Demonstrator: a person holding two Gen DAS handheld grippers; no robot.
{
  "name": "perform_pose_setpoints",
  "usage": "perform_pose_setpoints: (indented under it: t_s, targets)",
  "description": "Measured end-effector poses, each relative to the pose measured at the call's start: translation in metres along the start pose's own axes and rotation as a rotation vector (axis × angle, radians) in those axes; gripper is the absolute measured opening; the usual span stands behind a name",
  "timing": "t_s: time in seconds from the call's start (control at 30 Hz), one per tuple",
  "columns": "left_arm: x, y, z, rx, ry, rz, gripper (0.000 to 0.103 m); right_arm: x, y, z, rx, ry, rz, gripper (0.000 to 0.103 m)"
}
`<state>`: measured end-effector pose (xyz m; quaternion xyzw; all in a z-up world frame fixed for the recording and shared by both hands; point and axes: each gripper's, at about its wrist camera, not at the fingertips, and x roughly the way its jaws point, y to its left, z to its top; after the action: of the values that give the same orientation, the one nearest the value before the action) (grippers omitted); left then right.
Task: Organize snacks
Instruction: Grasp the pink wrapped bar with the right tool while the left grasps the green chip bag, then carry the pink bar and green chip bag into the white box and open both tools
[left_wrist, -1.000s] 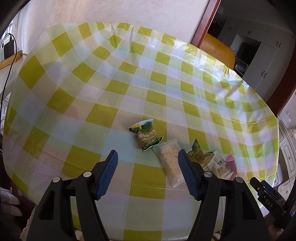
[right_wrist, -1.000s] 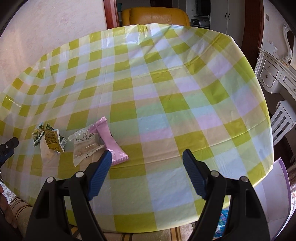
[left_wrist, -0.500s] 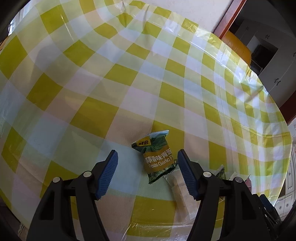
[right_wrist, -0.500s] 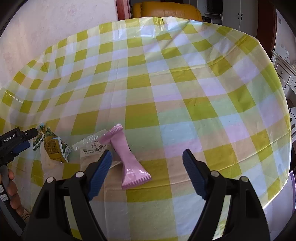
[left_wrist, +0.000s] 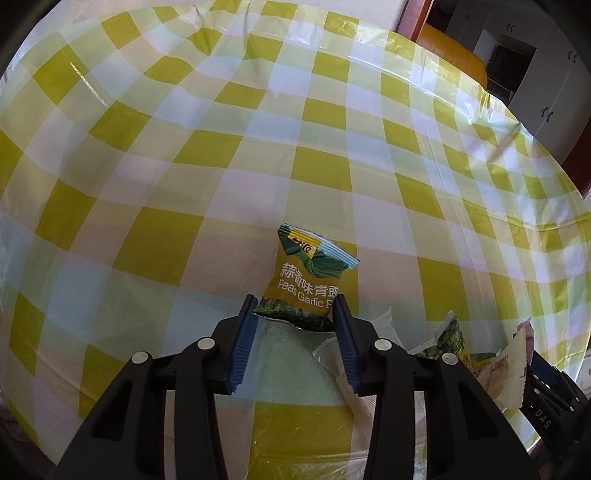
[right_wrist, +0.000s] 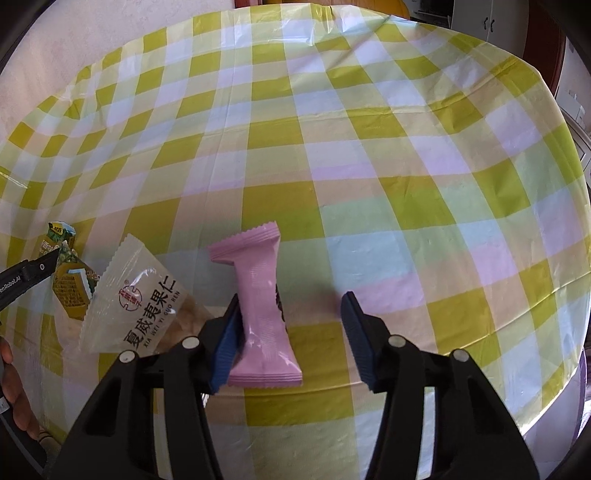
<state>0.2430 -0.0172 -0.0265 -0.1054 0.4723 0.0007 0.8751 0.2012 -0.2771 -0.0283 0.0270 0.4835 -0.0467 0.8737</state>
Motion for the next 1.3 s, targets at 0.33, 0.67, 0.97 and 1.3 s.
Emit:
perform_pose_setpoints:
  t_s: [0.33, 0.67, 0.97, 1.3]
  targets:
    - [-0.008, 0.017, -0.008, -0.063, -0.001, -0.05, 0.026, -0.007, 0.0, -0.008, -0.004, 0.0, 0.023, 0.02]
    - [-0.02, 0.03, -0.025, -0.103, 0.034, -0.095, 0.026, -0.018, -0.003, -0.023, 0.0, 0.024, 0.042, 0.019]
    - [-0.041, 0.035, -0.054, -0.115, 0.096, -0.141, 0.026, -0.033, -0.002, -0.043, -0.014, 0.056, 0.102, 0.019]
    - [-0.079, 0.025, -0.08, -0.081, 0.067, -0.123, 0.026, -0.057, -0.011, -0.06, -0.007, 0.049, 0.158, 0.019]
